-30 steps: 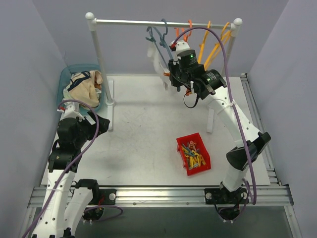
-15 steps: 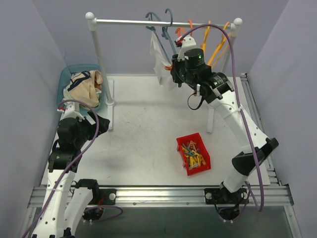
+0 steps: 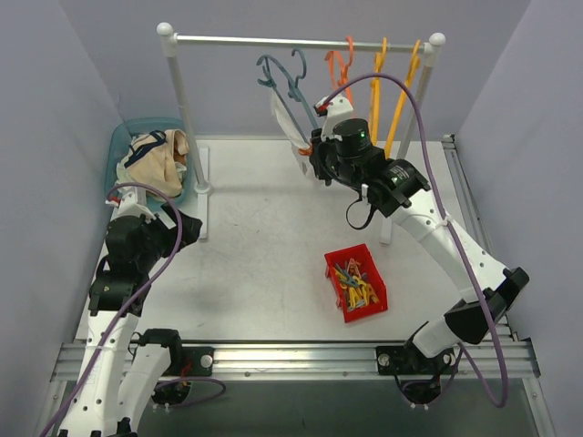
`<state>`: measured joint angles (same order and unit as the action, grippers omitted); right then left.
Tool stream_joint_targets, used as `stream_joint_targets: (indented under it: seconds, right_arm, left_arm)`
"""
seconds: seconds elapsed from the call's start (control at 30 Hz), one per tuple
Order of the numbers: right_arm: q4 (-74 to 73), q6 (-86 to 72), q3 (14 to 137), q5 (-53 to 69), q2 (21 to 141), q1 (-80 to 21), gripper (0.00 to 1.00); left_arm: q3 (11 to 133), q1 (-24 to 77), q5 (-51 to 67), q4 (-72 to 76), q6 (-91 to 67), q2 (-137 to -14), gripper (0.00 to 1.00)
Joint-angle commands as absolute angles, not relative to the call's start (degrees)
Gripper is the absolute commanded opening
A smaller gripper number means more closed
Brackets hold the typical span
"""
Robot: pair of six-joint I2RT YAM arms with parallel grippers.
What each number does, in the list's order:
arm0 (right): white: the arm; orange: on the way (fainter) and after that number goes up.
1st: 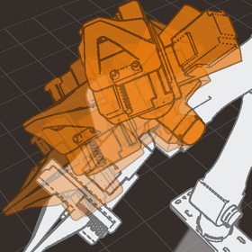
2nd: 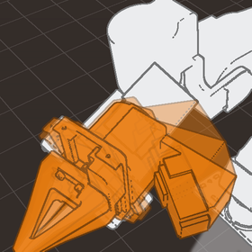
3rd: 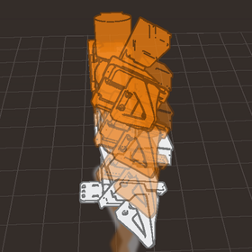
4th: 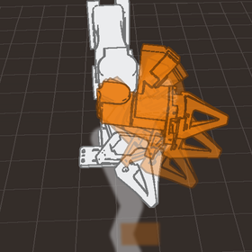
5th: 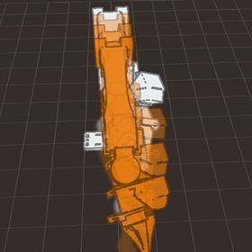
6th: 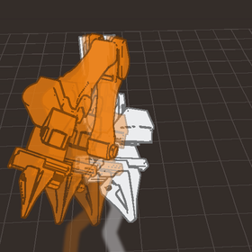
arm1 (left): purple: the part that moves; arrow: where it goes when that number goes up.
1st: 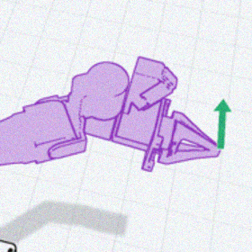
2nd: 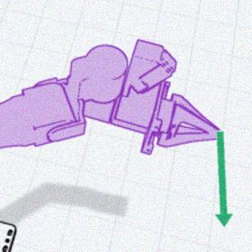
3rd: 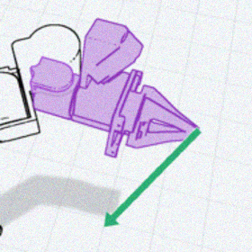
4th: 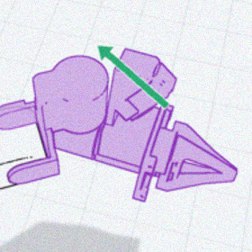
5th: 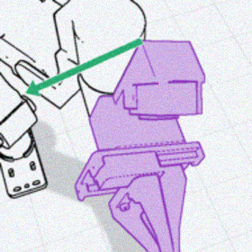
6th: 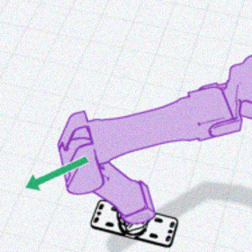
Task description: Remove the underwear clipped to the hanger
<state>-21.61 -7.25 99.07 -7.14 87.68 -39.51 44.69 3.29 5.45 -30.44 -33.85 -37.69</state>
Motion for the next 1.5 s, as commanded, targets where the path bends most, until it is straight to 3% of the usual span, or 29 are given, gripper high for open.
stream_joint_targets:
  seconds: [0.0, 0.2, 0.43, 0.6, 0.83, 1.47]
  right_arm:
    - [-16.6, -7.2, 96.2, -8.4, 83.4, -40.4, 0.0]
    - [-15.5, -8.5, 88.0, -9.0, 78.5, -44.5, 0.0]
    - [-10.4, -16.2, 65.6, -15.6, 71.3, -51.8, 0.0]
    - [-6.9, -20.8, 57.0, -21.9, 69.7, -58.3, 0.0]
    - [-3.6, -25.7, 52.3, -26.6, 71.3, -65.7, 0.0]
    - [-4.0, -30.0, 50.5, -37.6, 72.5, -78.6, 0.0]
  left_arm:
    - [45.0, 3.0, 6.6, -29.0, -33.5, -38.1, 0.94]
    - [45.8, 3.1, 10.5, -27.0, -34.7, -38.1, 0.94]
    - [42.8, 3.8, 16.9, -24.7, -38.5, -36.4, 0.94]
    - [37.7, 7.0, 18.5, -17.9, -43.9, -36.4, 0.94]
    - [34.6, 17.6, 7.4, -11.2, -47.9, -41.7, 0.94]
    - [40.7, 22.0, -7.6, 2.7, -52.0, -61.1, 0.94]
